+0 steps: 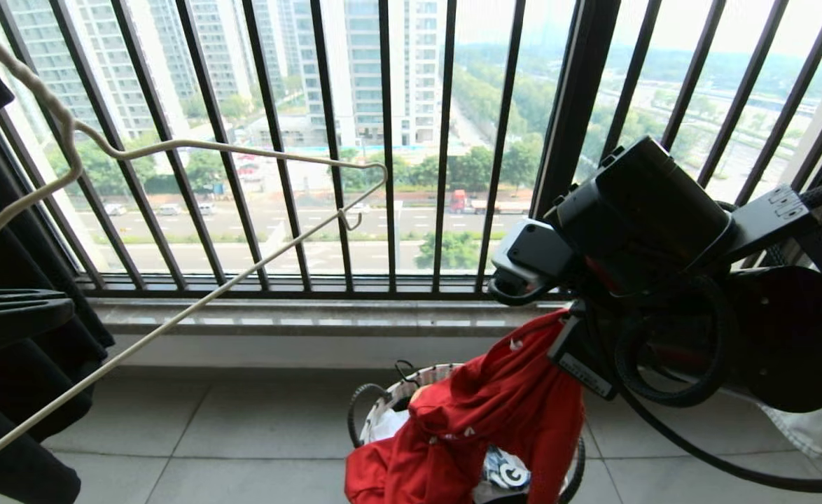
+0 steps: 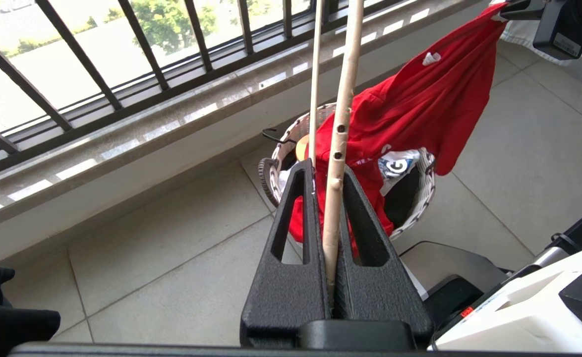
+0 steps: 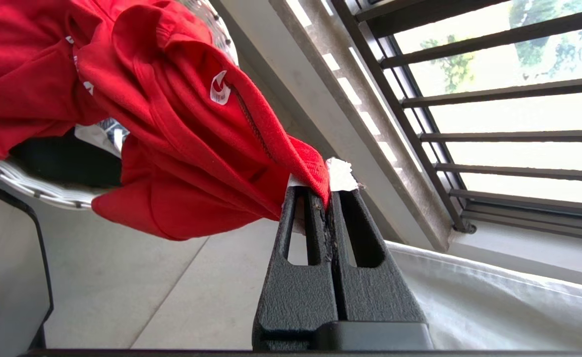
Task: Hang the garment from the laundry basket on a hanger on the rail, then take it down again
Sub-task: Pick up clothes from the basket
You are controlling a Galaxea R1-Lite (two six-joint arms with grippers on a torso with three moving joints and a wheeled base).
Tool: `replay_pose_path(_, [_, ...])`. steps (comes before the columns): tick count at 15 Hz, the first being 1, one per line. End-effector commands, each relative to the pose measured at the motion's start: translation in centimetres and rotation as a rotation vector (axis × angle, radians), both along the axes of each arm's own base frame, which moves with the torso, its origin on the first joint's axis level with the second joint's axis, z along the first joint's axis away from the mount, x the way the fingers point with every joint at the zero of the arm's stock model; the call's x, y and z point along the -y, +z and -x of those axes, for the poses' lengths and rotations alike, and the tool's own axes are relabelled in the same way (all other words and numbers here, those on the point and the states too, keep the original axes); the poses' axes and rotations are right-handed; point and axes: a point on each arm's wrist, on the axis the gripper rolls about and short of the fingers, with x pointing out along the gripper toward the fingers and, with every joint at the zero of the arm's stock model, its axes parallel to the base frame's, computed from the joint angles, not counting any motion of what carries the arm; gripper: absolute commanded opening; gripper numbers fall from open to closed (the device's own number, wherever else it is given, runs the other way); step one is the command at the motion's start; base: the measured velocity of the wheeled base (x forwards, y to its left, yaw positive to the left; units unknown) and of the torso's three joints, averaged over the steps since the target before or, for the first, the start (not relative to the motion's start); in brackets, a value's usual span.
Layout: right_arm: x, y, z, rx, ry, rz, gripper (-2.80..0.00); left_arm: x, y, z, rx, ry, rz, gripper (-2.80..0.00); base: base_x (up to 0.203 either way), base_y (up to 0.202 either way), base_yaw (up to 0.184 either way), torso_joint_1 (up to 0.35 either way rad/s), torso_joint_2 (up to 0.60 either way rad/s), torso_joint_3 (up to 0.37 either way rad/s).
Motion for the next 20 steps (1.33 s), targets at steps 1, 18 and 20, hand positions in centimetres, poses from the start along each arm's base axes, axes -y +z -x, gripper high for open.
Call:
replay_pose_path(1, [0.0, -0.2, 0.0, -0.005, -0.002, 0.014, -2.8, 0.1, -0.1, -0.2, -0.008, 0.001, -0.008, -2.8, 0.0, 0.0, 0.0, 0.002, 0.0, 0.203])
replay_pose_path(18, [-0.8, 4.3, -2.2, 0.118, 0.049, 0.01, -2.8, 1.8, -2.2, -1.8, -0.11, -0.123, -0.012, -2.8, 0.0, 0.0, 0.0, 0.001, 0.0, 0.076])
replay_pose_path(20, [-1.2, 5.0, -2.9, 0.134, 0.06, 0.003, -2.8, 2.3, -3.0, -2.6, -0.154, -0.129, -0.039, -2.8, 0.0, 0.0, 0.0, 0.0, 0.0, 0.0])
